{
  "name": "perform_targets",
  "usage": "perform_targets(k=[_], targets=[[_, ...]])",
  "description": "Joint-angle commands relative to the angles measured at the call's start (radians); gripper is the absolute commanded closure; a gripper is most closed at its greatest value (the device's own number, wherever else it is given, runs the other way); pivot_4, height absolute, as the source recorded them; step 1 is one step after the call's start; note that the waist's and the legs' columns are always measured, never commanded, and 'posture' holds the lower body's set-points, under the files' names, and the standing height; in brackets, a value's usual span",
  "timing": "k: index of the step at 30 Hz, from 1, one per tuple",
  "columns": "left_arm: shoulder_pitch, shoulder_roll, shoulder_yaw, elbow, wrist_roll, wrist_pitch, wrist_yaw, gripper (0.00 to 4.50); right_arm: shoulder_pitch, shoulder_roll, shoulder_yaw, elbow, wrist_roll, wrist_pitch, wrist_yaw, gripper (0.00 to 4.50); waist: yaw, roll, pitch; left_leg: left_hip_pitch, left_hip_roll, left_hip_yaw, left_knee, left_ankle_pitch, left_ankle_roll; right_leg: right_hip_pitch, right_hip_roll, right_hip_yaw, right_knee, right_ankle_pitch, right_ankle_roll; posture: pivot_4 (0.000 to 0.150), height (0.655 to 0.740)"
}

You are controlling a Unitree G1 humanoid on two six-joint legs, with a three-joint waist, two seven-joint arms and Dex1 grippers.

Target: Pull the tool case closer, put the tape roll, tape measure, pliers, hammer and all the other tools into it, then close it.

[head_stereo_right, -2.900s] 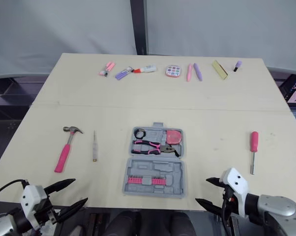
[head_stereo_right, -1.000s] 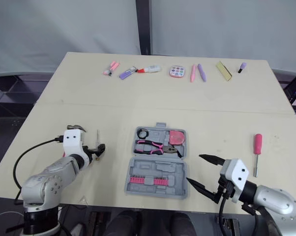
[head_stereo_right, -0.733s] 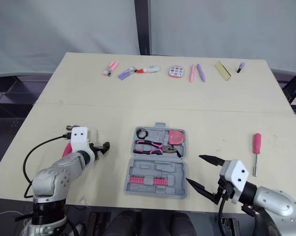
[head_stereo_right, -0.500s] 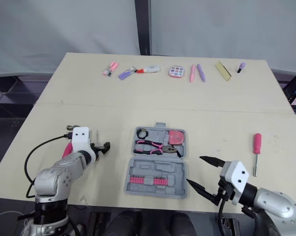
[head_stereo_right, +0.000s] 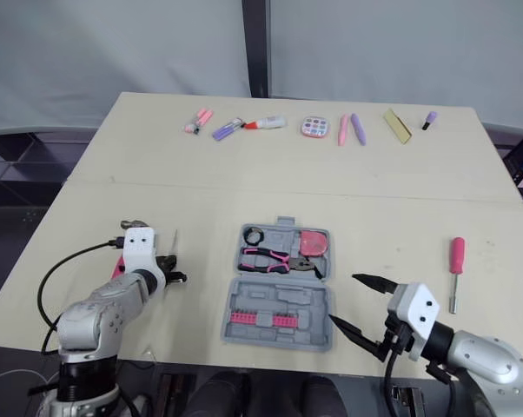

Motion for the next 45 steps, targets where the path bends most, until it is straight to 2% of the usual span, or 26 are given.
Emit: perform_targets(k=[1, 4, 11, 16, 24, 38, 45], targets=[[-0.013, 0.108, -0.017, -0.017, 0.0, -0.06, -0.122, 4.48, -0.002, 0.006, -0.016, -0.003, 0.006, -0.016, -0.008, 0.0, -0.001, 0.0, 0.0, 0.0, 0.0, 0.0, 0.0, 0.0, 0.0, -0.001, 0.0, 0.0, 0.0, 0.0, 0.0, 0.15, 0.74], [-0.015, 0.203, -0.032, -0.017, -0.018, -0.107, -0.238, 4.48, -0.009, 0.007, -0.015, 0.008, 0.003, -0.022, -0.005, 0.0, -0.003, 0.0, 0.0, 0.0, 0.001, 0.0, 0.0, 0.0, 0.0, -0.002, 0.0, 0.0, 0.002, 0.0, 0.0, 0.15, 0.74], [-0.04, 0.486, -0.124, -0.068, -0.101, -0.248, -0.662, 4.48, -0.042, 0.004, -0.008, 0.052, -0.005, -0.041, 0.007, 0.0, -0.004, 0.0, 0.0, 0.0, 0.001, 0.0, -0.001, 0.0, -0.001, -0.003, -0.001, 0.002, 0.004, 0.0, 0.0, 0.15, 0.74], [-0.105, 0.581, -0.21, -0.083, -0.118, -0.298, -0.838, 4.48, -0.066, 0.005, 0.009, 0.071, -0.012, -0.054, 0.011, 0.0, -0.003, 0.001, 0.001, -0.001, 0.0, -0.001, -0.001, 0.0, 0.0, -0.003, -0.002, 0.004, 0.004, 0.0, 0.0, 0.15, 0.74], [-0.294, 0.533, -0.428, -0.065, -0.068, -0.343, -0.969, 4.48, -0.084, 0.006, 0.029, 0.079, -0.022, -0.058, 0.005, 0.0, -0.003, 0.001, 0.001, -0.002, -0.001, -0.002, 0.0, -0.001, 0.0, -0.003, -0.001, 0.002, 0.005, 0.0, 0.0, 0.15, 0.74], [-0.401, 0.509, -0.639, -0.013, 0.06, -0.4, -1.107, 4.48, -0.051, 0.002, 0.019, 0.063, -0.022, -0.058, -0.003, 0.0, -0.016, 0.0, 0.001, -0.002, 0.0, -0.001, 0.0, -0.001, 0.001, -0.003, 0.001, 0.001, 0.007, 0.0, 0.0, 0.15, 0.74], [-0.466, 0.458, -0.76, 0.041, 0.186, -0.443, -1.127, 4.48, -0.04, 0.003, 0.016, 0.057, -0.028, -0.061, -0.007, 0.0, -0.012, 0.0, 0.001, -0.002, -0.001, -0.001, 0.001, -0.001, 0.001, -0.003, 0.001, 0.001, 0.008, 0.0, 0.0, 0.15, 0.74]])
